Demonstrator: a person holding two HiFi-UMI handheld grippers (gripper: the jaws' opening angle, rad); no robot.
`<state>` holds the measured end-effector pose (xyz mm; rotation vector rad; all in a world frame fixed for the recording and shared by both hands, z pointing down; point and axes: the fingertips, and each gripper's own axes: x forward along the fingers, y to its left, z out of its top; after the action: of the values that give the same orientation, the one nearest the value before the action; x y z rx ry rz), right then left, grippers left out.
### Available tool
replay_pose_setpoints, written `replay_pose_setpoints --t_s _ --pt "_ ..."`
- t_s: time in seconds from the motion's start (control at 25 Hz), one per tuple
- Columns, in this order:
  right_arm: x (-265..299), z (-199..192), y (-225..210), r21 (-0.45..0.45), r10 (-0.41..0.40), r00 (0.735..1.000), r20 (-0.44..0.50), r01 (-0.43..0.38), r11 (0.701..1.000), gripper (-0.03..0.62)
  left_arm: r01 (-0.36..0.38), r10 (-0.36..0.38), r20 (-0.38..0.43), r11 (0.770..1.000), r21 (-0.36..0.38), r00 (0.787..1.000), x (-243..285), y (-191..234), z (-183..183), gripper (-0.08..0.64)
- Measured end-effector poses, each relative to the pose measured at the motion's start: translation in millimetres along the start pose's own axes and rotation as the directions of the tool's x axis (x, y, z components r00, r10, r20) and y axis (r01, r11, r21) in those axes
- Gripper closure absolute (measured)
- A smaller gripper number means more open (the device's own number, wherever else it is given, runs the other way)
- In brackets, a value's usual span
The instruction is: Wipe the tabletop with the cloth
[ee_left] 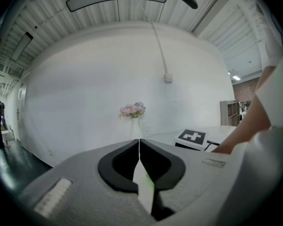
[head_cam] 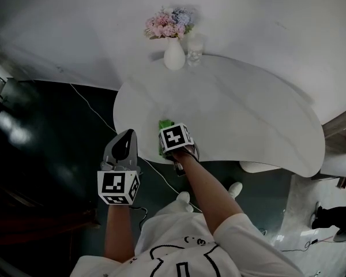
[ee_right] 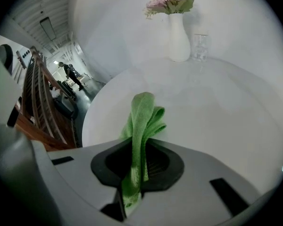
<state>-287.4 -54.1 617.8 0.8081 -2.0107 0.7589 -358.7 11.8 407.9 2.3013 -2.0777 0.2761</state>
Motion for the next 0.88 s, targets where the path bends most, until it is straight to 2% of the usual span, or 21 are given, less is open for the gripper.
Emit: replay_pose_setpoints --t_s 0.88 --pt "-27.6 -23.6 -63.0 0.042 -0.044 0.999 0.014 0.043 0.998 0.546 0.081 -0.081 0.022 0.997 0.014 0.996 22.0 -47.8 13.7 0.541"
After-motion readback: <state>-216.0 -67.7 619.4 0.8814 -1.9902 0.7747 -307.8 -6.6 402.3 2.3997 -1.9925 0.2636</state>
